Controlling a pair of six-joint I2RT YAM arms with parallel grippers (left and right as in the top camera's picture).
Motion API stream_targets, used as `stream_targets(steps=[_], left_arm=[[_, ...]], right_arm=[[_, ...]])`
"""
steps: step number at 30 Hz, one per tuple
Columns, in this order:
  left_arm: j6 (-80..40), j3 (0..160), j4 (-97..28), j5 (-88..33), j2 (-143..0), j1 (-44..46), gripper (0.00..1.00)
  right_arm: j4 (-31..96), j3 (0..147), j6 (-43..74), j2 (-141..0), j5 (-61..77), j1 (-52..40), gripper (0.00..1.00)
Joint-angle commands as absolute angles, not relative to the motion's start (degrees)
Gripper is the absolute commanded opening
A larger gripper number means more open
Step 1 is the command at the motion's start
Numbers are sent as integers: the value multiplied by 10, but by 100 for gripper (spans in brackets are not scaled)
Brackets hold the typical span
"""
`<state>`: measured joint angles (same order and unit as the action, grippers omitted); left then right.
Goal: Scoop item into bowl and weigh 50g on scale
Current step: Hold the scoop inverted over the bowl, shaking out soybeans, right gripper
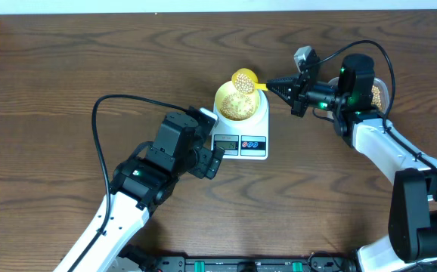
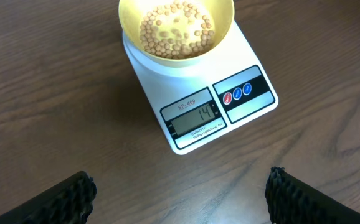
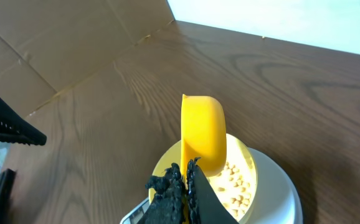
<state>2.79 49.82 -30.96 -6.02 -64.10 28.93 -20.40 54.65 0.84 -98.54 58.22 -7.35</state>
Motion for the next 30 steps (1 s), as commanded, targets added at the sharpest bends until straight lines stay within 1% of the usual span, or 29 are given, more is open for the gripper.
stream_targets(steps=[1,24,30], left_arm=[[23,498,-308,-55,-644,287,89],[23,498,-308,-55,-644,287,89],[23,498,-308,-55,-644,287,89]], right_arm=[[-203,546,-30,-990,584,-79,1],[-203,546,-294,-990,584,-79,1],[-203,546,-314,-990,584,-79,1]])
